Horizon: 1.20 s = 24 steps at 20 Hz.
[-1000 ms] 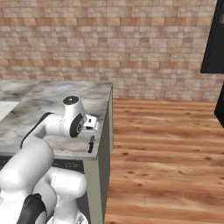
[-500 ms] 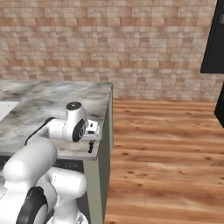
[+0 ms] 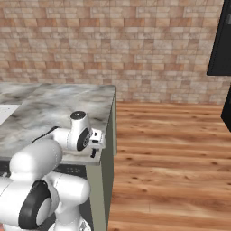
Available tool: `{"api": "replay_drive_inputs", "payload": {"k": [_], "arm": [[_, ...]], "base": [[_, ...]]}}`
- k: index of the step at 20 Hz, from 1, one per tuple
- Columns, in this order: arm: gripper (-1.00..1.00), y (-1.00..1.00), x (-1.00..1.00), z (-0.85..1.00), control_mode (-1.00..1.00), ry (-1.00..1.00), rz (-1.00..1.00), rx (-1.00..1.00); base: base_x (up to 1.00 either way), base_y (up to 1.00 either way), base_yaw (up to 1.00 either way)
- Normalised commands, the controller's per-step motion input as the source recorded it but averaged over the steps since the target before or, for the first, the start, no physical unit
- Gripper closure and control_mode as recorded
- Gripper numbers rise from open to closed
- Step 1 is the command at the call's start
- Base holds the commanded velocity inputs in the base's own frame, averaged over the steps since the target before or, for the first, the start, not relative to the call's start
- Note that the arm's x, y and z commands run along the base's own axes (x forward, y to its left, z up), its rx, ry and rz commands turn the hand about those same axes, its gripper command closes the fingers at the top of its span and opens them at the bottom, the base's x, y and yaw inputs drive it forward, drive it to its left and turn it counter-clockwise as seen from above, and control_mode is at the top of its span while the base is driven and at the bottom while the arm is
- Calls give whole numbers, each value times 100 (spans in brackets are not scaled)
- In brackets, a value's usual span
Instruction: Retrieve the butter from the fridge and place it on a plate on the dining table. Then retrieve the butter knife by the fridge and place it near the plate.
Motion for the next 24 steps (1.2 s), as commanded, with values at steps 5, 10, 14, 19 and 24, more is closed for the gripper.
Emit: {"api": "replay_drive_inputs", "payload": {"k": [5,10,14,19,24], "arm": [[-100,0,20,-23,-100,6,0,0],[-100,0,20,-21,-100,4,0,0],[-100,0,17,-18,-100,4,0,0],[-100,0,17,-20,-100,6,0,-1],[-100,0,12,-21,-100,4,0,-1]], "base": [[0,0,0],[0,0,0],[0,0,0],[0,0,0],[0,0,0]]}}
